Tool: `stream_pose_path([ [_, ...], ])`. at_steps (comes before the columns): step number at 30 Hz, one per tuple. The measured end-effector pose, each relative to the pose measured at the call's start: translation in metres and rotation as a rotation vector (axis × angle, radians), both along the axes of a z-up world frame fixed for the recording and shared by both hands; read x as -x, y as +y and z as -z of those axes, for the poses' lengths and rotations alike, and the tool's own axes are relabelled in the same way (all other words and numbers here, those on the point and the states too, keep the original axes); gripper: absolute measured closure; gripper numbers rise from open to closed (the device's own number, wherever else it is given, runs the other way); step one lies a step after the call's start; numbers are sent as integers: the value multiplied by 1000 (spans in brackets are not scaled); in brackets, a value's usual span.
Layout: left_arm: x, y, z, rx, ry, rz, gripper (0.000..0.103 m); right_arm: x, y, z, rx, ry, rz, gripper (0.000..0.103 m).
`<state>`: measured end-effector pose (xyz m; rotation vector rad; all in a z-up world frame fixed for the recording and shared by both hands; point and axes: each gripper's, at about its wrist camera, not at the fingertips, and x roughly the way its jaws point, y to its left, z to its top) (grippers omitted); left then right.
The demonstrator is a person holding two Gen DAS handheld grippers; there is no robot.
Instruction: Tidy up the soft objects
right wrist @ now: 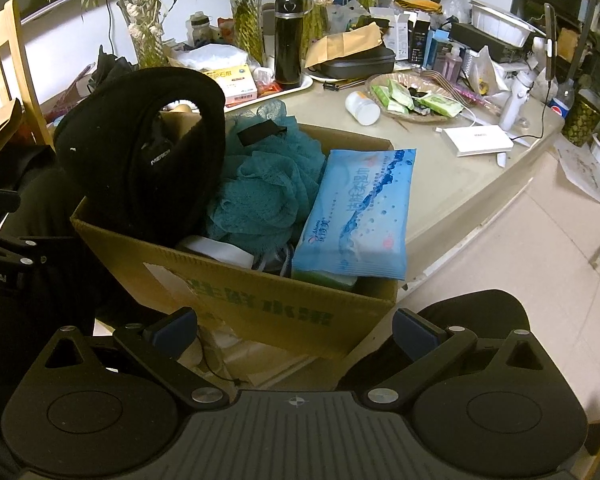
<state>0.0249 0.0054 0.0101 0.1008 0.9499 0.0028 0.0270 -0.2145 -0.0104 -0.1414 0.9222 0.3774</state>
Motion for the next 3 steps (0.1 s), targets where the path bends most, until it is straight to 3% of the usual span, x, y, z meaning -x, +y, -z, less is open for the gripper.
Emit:
stream_pose_path([
  [3, -1, 0, 0, -1, 3, -1, 0, 0, -1, 0, -2, 1, 0, 0],
])
